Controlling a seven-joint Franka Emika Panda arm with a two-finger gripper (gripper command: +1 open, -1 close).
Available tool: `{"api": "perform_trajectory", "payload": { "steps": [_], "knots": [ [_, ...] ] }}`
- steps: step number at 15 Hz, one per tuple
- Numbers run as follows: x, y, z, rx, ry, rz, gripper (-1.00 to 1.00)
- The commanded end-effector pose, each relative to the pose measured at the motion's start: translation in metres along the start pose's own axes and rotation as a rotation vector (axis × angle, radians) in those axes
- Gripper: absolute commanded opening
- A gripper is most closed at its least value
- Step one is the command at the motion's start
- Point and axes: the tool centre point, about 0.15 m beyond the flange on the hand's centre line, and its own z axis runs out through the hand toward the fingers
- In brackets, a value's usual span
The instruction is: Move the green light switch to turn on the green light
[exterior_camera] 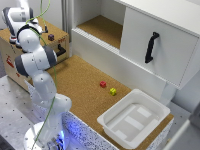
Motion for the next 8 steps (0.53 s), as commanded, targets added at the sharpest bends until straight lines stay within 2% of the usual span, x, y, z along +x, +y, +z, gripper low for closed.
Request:
{"api": "perform_trajectory", "payload": {
  "steps": [1,3,5,8],
  "knots": [
    [0.011,-0.01,-0.1,-0.184,0.037,-0.022,1.0],
    [0.017,-0.004,-0.093,-0.147,0.03,-0.033,1.0],
    [0.023,0.002,-0.082,-0.083,0.029,-0.039,1.0],
    [0.035,0.011,-0.075,-0.066,0.018,-0.06,1.0]
  ]
}}
